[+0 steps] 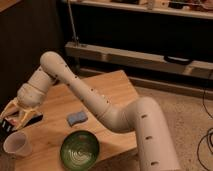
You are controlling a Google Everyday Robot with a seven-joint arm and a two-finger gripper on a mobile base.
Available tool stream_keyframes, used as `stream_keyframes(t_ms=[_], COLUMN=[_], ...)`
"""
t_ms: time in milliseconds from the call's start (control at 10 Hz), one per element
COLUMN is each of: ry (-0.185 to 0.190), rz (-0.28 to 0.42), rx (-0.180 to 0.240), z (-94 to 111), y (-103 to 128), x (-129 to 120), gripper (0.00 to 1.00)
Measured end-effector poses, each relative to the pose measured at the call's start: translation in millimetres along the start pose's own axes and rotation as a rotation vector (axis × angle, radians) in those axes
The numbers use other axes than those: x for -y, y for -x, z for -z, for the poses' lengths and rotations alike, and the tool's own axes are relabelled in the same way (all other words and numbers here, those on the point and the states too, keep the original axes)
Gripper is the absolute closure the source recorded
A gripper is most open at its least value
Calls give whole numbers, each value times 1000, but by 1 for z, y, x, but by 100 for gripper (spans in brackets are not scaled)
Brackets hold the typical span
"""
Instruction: Place the eraser in the ceramic cup
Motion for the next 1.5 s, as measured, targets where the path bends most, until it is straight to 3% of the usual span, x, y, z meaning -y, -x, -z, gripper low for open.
stream_keyframes(t_ms=[500, 700, 1500], ry=[-27, -13, -25], rz=[-10, -7, 5], rx=[-33, -33, -43], z=[-6, -4, -6], y=[4, 4, 0], x=[-9, -9, -12], gripper=[100, 100, 100])
